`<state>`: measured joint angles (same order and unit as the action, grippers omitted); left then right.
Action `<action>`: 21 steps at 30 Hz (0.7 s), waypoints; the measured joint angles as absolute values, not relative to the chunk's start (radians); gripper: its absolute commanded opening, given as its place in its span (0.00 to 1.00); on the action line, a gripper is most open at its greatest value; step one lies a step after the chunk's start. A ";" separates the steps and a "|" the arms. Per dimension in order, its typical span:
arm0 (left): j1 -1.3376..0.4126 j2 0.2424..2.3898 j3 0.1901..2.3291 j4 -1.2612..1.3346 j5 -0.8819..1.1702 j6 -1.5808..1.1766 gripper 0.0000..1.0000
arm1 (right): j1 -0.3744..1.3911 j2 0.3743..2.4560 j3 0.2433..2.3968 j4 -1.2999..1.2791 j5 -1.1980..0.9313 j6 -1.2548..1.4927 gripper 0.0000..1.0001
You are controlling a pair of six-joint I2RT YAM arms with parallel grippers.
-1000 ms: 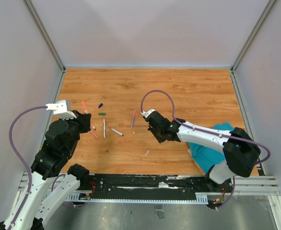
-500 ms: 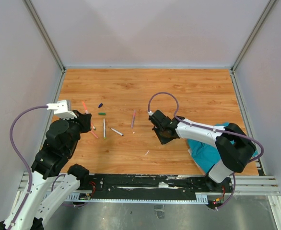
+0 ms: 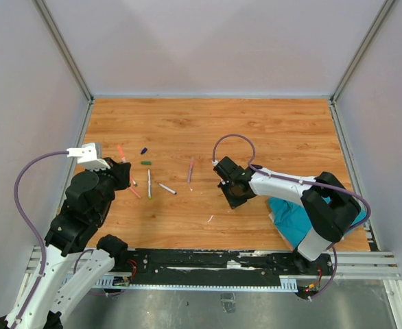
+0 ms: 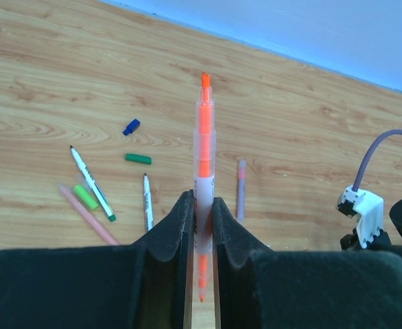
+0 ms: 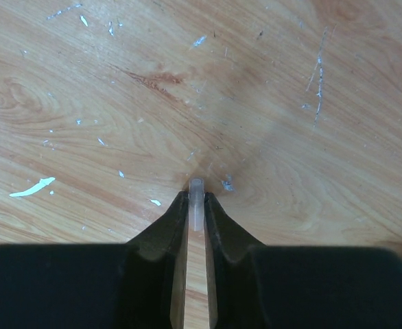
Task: Insert the pens into the pen caps
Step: Place the pen cap at the center of the board.
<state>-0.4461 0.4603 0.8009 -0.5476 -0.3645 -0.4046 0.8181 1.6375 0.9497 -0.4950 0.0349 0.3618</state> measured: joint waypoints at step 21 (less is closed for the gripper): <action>-0.446 0.460 0.800 -0.548 -0.364 -0.405 0.01 | 0.818 1.682 0.994 -0.551 -0.003 0.322 0.18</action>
